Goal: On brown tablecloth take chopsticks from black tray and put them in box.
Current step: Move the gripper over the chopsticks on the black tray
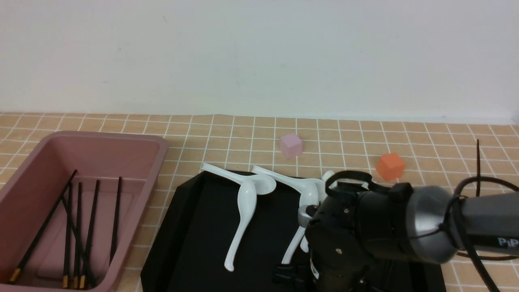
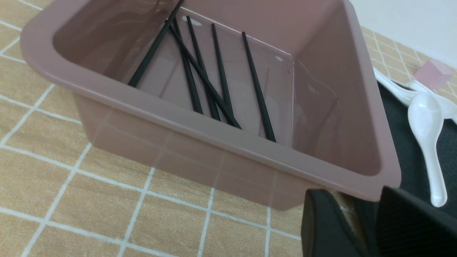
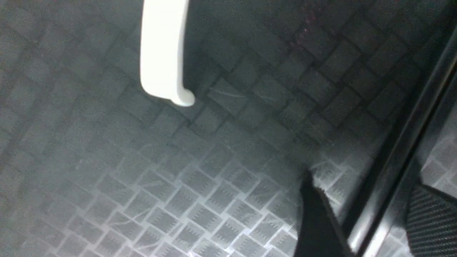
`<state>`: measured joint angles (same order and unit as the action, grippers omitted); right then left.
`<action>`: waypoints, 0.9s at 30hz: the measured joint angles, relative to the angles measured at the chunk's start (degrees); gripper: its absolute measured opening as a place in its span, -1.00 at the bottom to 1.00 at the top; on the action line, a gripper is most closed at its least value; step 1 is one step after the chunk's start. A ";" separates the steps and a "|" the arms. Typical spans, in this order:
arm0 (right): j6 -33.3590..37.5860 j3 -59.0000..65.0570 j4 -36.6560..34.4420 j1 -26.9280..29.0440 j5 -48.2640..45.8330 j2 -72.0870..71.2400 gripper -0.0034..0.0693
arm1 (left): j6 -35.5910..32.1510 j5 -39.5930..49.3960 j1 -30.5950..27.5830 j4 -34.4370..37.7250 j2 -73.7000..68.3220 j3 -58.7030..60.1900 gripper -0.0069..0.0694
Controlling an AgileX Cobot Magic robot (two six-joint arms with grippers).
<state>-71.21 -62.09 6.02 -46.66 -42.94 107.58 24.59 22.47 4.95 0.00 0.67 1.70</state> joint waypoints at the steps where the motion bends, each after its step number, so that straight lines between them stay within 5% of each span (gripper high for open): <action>1: 0.00 -0.05 0.00 0.00 -0.04 0.05 0.04 | 0.00 0.00 0.00 0.00 0.00 0.00 -0.20; 9: -0.29 -0.40 -0.22 0.00 -1.21 0.29 -0.57 | 0.00 0.00 0.00 0.00 0.00 0.00 -0.19; 21: 0.01 0.27 1.82 0.00 -14.48 -7.48 -0.56 | 0.00 0.00 0.00 0.00 0.00 0.00 -0.19; 27: 1.36 -2.93 2.17 0.00 -13.96 -17.56 -0.56 | 0.00 0.00 0.00 0.00 0.00 0.00 -0.19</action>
<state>-69.85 -65.02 8.19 -46.66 -56.89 90.02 24.59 22.47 4.95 0.00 0.67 1.70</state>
